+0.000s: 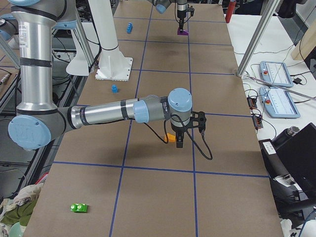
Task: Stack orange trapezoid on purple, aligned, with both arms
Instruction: 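Carry the purple block with the left gripper to the table's center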
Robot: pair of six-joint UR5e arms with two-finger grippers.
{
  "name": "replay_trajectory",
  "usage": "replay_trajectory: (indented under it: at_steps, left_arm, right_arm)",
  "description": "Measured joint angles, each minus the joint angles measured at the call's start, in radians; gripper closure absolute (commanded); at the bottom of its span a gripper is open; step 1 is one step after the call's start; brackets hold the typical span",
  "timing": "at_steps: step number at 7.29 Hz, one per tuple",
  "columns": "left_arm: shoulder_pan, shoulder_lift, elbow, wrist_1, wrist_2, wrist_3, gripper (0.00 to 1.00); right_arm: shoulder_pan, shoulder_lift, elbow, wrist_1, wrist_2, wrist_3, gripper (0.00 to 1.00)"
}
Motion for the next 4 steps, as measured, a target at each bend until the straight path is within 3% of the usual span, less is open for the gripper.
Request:
replay_trajectory:
  at_steps: [2, 4]
  left_arm:
    - [0.116, -0.16, 0.042, 0.085, 0.135, 0.113, 1.0]
    - [0.164, -0.325, 0.194, 0.064, 0.163, 0.255, 1.0]
  right_arm:
    - [-0.001, 0.004, -0.003, 0.001, -0.001, 0.013, 0.0]
    - [-0.002, 0.009, -0.006, 0.001, -0.002, 0.021, 0.0]
